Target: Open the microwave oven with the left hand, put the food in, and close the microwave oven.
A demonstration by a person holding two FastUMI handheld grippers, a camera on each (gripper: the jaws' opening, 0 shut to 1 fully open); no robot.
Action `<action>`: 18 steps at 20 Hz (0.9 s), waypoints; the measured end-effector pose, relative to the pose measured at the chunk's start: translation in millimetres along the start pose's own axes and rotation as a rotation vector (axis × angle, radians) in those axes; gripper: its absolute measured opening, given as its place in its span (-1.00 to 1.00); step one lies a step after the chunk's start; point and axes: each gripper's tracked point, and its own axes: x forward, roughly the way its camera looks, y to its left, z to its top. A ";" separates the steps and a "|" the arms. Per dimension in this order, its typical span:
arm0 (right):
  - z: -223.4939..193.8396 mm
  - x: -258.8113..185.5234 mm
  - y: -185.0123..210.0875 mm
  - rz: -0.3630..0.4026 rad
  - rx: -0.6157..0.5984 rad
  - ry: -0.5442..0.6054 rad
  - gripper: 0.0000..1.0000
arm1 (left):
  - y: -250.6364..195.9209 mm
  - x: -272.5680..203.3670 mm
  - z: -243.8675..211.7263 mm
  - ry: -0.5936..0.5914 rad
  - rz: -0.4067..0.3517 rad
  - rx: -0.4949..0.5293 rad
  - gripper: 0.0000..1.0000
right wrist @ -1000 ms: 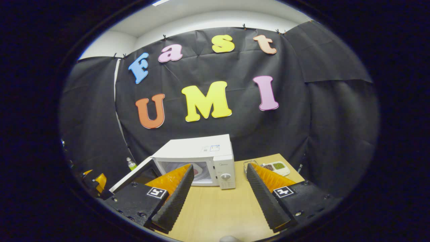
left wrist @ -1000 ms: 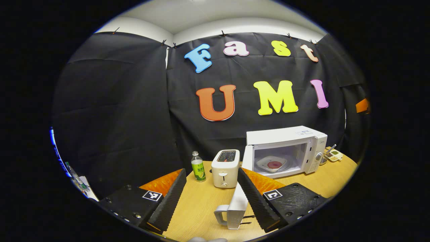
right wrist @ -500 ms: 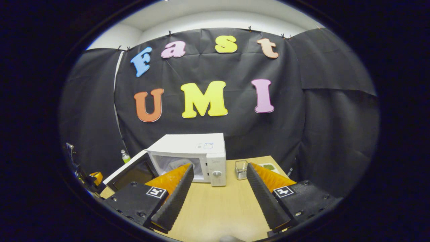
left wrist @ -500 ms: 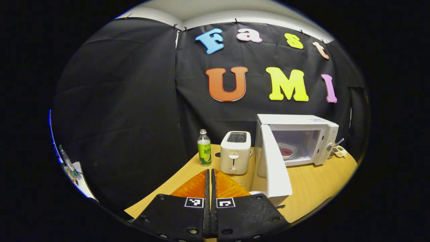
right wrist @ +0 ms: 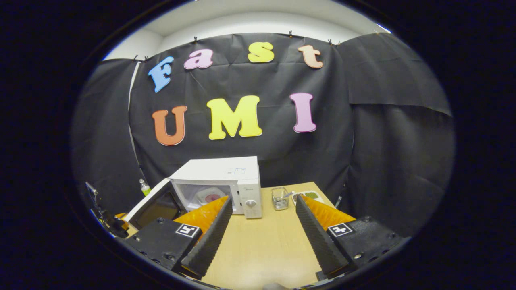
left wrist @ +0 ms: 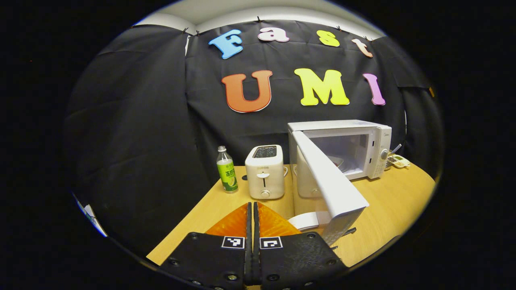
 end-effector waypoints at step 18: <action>-3.0 -11.6 -51.2 -0.042 0.033 0.023 1.00 | -235.6 10.9 23.0 -0.035 -0.401 0.030 -1.00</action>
